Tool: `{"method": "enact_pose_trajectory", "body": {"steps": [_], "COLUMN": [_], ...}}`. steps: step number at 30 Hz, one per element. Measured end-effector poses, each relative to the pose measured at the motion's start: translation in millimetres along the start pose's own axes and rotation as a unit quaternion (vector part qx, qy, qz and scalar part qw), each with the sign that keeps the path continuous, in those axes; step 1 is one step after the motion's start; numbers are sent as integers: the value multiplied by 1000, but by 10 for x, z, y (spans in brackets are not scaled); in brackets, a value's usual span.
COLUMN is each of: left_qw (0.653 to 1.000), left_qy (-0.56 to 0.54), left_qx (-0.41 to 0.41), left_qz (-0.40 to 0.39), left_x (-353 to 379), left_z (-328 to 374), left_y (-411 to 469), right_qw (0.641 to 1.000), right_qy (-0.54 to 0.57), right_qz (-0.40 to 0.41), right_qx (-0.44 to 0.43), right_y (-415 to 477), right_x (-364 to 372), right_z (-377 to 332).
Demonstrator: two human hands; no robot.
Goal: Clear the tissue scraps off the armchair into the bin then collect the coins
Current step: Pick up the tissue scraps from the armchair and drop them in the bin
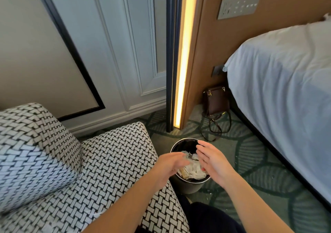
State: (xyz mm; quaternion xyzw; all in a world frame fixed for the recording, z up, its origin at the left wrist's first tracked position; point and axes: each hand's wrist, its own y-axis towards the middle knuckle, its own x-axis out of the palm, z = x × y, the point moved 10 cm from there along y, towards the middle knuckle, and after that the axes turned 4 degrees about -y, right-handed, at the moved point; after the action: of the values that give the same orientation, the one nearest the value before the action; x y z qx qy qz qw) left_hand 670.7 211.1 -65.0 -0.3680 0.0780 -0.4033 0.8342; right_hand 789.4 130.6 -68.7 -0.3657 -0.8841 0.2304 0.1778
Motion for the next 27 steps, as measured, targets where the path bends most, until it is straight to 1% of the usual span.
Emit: {"method": "enact_pose_trajectory", "body": {"steps": [3,8,11,17,27], "left_qw": [1000,997,995,988,970], "left_qy": [-12,-68,-96,-119,-157], "left_qx": [-9,13,37,97,181], "left_qz": [23,26,16,20,38], "left_x": [-109,-274,-362,-655,-1426], "left_z": [2,44,120,220,178], "left_y": [-166,-476,-692,-1125,-1703], "right_qw": [1000,998,996,993,990], "right_qy": [3,26,24,6,-18], "right_qz": [-2,-27,-49,-80,-105], "right_qx": [-16,-50,-64,-81,-92], "right_y": [-120,-432,-603,-903,-1391], "right_x": [117,441,667,1137,1943], "right_z": [-72,-259,-339,-390,-312]}}
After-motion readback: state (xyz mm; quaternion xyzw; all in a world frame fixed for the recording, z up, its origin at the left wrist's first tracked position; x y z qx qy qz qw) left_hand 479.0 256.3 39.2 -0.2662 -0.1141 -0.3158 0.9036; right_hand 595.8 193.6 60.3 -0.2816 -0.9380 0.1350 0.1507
